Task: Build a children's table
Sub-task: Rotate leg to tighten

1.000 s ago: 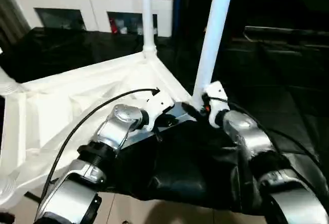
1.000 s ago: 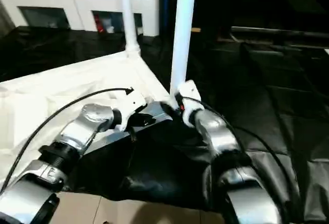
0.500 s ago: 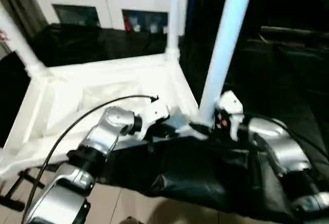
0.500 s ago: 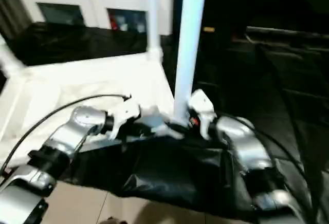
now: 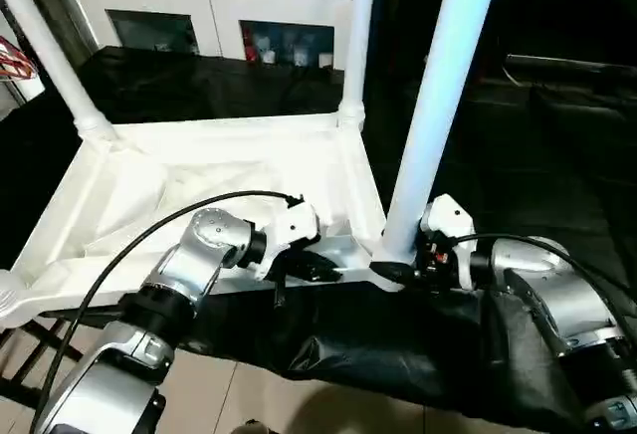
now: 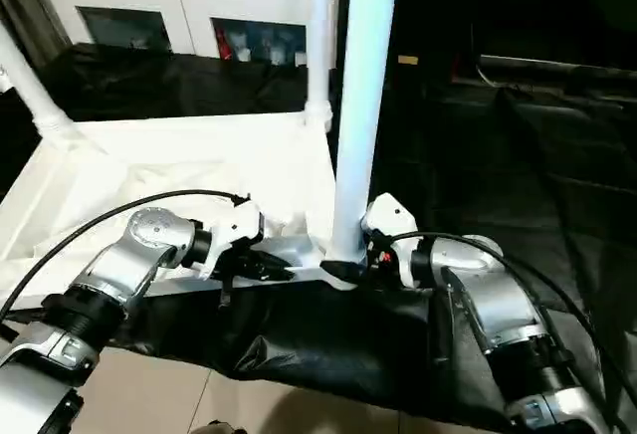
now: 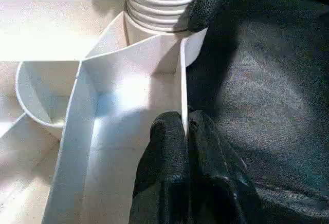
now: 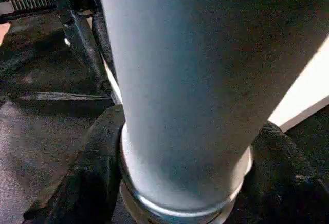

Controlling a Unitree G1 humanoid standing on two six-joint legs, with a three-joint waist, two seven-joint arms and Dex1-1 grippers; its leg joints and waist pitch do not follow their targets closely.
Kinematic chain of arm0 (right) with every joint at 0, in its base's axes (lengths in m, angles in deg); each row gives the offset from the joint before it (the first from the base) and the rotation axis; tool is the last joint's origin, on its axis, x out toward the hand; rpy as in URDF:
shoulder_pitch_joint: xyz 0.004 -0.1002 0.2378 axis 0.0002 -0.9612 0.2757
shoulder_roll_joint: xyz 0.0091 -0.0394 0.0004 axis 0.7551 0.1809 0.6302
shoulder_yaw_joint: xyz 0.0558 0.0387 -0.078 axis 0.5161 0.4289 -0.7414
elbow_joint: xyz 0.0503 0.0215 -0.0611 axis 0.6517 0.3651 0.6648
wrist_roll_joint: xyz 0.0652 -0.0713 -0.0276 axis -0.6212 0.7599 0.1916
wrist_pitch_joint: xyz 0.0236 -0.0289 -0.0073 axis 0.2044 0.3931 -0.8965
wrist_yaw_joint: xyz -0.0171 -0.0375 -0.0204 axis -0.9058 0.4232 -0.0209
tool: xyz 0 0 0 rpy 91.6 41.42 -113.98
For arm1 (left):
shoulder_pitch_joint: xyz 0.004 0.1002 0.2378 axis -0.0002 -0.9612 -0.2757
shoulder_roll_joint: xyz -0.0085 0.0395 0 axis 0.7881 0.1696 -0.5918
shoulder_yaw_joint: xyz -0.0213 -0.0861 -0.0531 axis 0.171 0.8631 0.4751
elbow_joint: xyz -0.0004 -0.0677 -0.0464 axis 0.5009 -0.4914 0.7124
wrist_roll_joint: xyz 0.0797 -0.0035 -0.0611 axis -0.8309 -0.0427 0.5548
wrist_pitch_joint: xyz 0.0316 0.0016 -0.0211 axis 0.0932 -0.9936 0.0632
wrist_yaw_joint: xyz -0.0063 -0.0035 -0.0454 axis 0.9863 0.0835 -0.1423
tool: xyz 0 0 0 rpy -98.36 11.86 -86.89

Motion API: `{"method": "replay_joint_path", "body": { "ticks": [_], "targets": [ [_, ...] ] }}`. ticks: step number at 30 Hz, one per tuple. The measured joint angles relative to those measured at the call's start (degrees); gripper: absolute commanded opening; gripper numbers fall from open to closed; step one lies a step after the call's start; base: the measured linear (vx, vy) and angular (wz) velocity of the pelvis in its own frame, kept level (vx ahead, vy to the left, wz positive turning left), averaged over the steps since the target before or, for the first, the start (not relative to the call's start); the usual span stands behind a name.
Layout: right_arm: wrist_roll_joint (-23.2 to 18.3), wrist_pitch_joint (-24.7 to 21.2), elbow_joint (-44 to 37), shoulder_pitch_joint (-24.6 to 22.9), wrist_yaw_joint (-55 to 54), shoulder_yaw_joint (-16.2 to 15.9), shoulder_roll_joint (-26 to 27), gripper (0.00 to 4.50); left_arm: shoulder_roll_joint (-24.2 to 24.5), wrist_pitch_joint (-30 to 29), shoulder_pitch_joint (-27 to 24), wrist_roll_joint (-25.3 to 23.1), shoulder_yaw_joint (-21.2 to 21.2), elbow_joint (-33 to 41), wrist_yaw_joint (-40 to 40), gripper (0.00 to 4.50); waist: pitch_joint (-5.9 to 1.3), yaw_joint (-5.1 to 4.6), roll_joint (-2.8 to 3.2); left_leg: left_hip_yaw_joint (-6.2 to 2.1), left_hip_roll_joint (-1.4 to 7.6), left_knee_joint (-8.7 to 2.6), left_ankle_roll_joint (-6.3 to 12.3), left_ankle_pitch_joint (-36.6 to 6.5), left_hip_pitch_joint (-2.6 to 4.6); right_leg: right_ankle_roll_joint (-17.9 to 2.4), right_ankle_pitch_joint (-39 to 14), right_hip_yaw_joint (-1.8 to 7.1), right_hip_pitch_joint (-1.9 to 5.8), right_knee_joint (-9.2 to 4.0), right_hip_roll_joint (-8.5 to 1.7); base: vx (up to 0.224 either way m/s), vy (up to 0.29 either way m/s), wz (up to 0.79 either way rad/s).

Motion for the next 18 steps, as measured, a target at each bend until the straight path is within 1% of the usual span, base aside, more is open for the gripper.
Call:
{"method": "replay_joint_path", "body": {
  "ticks": [2, 5, 9, 11, 12, 14, 16, 18],
  "targets": [
    [0.0, -0.14, -0.05, 0.0, -0.02, 0.01, 0.04, 2.75, -0.01, 0.0, 0.0, 0.0, 0.01, -0.01, 0.02, 0.0, 0.0, 0.01, 0.0, 0.0, 0.0, 0.02, 0.0, 0.0, 0.0, 0.0, 0.0, 0.0, 0.0, 0.03, -0.01, 0.0, 0.0, 0.0],
    [0.08, -1.35, 0.12, -0.14, -1.9, 0.48, 1.51, 2.75, -0.61, -0.16, 0.0, -0.11, 0.23, -0.44, 1.83, 0.0, 0.0, -0.04, 0.0, 0.0, 0.0, 0.07, 0.0, 0.01, 0.02, 0.0, 0.0, 0.01, 0.0, 0.1, -0.01, 0.0, 0.0, 0.0],
    [0.99, -1.54, 3.74, 0.42, -10.34, 3.25, 5.97, 2.74, -3.23, -0.91, 0.97, -1.15, 1.38, -3.24, 8.05, 0.0, -0.03, -0.61, 0.02, -0.01, 0.0, 0.18, -0.02, 0.03, 0.09, -0.01, 0.01, 0.02, 0.04, 0.17, -0.01, 0.0, 0.0, 0.0],
    [2.07, -1.92, 6.59, 2.07, -17.23, 5.08, 9.27, 2.74, -5.34, -1.74, 2.47, -2.19, 2.01, -5.52, 12.67, 0.0, -0.04, -0.95, 0.02, -0.01, 0.0, 0.22, -0.04, 0.04, 0.13, -0.02, 0.05, 0.03, 0.06, 0.18, -0.01, 0.0, 0.0, 0.0],
    [2.88, -1.99, 8.63, 3.45, -21.78, 6.1, 11.35, 2.74, -6.75, -2.14, 3.45, -2.88, 2.44, -6.96, 15.88, 0.0, -0.05, -1.28, 0.03, -0.02, 0.0, 0.23, -0.06, 0.05, 0.15, -0.03, 0.07, 0.03, 0.07, 0.18, -0.01, 0.0, 0.0, 0.0],
    [3.33, -1.92, 10.27, 4.6, -26.11, 6.6, 12.77, 2.74, -8.0, -2.67, 4.21, -3.18, 2.5, -8.06, 18.91, 0.0, -0.06, -1.56, 0.05, -0.02, 0.0, 0.23, -0.06, 0.06, 0.17, -0.03, 0.07, 0.03, 0.1, 0.16, -0.01, 0.0, 0.0, 0.0],
    [3.96, -1.27, 12.34, 5.69, -29.86, 7.39, 14.41, 2.74, -9.24, -2.8, 4.76, -3.57, 2.74, -9.14, 21.9, 0.0, -0.16, -1.84, 0.2, -0.04, -0.01, 0.21, -0.06, 0.05, 0.2, -0.02, 0.06, 0.02, 0.17, 0.12, -0.01, 0.0, 0.0, 0.0],
    [4.49, -0.18, 16.18, 7.93, -34.65, 8.76, 17.07, 2.74, -10.49, -2.97, 5.5, -4.02, 3.35, -10.59, 25.23, 0.0, -0.17, -1.98, 0.22, -0.04, -0.01, 0.21, -0.06, 0.05, 0.21, -0.02, 0.06, 0.01, 0.17, 0.13, -0.01, 0.0, 0.0, 0.0]
  ]
}}
